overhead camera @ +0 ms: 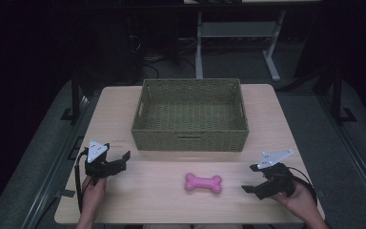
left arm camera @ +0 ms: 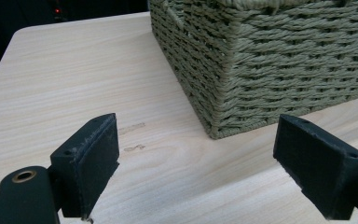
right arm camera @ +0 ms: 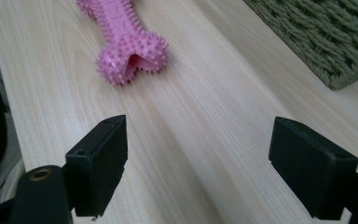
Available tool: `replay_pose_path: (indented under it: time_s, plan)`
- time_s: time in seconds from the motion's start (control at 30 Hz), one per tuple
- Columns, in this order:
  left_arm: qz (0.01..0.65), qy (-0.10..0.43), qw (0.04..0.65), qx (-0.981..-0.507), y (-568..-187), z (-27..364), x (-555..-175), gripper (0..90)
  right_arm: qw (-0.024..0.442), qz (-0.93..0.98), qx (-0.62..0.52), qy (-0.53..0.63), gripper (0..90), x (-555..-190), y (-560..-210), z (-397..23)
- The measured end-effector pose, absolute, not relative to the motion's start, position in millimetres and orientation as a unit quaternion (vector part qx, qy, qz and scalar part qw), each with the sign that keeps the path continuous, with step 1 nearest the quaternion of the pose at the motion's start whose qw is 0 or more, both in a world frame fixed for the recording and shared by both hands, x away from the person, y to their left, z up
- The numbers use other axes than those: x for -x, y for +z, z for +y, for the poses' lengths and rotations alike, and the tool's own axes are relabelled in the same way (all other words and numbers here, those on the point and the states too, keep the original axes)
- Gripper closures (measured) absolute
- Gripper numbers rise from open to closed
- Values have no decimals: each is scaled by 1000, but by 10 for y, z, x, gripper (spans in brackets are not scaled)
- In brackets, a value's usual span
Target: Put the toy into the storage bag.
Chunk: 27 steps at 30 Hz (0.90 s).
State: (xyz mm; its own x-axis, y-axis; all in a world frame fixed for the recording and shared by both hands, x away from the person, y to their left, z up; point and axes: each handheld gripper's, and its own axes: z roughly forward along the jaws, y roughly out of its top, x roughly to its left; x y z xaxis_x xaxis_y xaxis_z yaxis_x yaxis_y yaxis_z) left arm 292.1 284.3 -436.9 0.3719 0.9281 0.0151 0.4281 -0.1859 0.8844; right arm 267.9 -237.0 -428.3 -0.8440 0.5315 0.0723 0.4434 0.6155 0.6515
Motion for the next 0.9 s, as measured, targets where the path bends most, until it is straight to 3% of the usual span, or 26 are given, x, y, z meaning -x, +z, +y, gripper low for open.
replay_pose_path:
  time_s: [0.9]
  plan:
    - [481, 300, 421, -709, -4379, 2844, -2960, 137, 24, 919, -206, 336, 212, -2855, -4014, -1911]
